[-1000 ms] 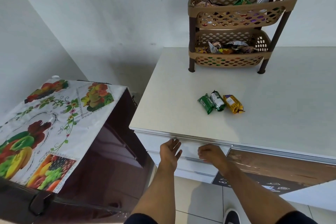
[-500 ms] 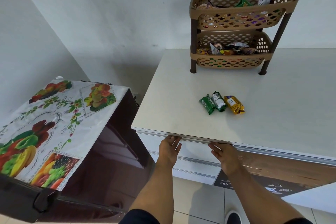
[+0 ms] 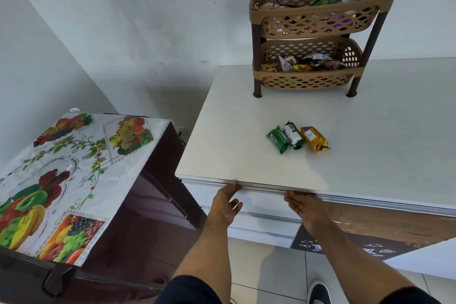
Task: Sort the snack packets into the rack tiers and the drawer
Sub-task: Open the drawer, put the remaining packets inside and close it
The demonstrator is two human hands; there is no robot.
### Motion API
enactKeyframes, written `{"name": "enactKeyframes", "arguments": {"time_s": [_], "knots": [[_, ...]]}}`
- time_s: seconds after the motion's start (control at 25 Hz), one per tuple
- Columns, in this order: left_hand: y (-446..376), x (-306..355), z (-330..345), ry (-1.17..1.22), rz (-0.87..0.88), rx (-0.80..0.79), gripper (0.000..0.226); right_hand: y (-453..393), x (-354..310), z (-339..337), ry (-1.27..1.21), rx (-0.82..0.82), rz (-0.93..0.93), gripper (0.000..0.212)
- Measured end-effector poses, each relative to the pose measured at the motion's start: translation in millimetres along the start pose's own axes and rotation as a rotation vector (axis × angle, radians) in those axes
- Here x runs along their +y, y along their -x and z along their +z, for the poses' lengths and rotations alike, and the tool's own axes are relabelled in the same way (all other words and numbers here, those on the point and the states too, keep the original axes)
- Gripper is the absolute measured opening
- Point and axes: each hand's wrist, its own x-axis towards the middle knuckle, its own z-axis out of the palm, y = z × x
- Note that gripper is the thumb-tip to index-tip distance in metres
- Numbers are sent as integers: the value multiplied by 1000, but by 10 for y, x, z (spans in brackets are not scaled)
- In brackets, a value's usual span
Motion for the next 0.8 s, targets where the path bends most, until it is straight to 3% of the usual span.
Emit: {"name": "enactKeyframes", "arguments": {"time_s": [0.44, 0.8], "knots": [[-59, 24, -82, -123, 8, 64, 35, 36, 122, -195, 41, -61, 4, 13], [-117, 46, -182, -101, -51, 55, 15, 73, 64, -286, 27, 6, 118, 23]]}}
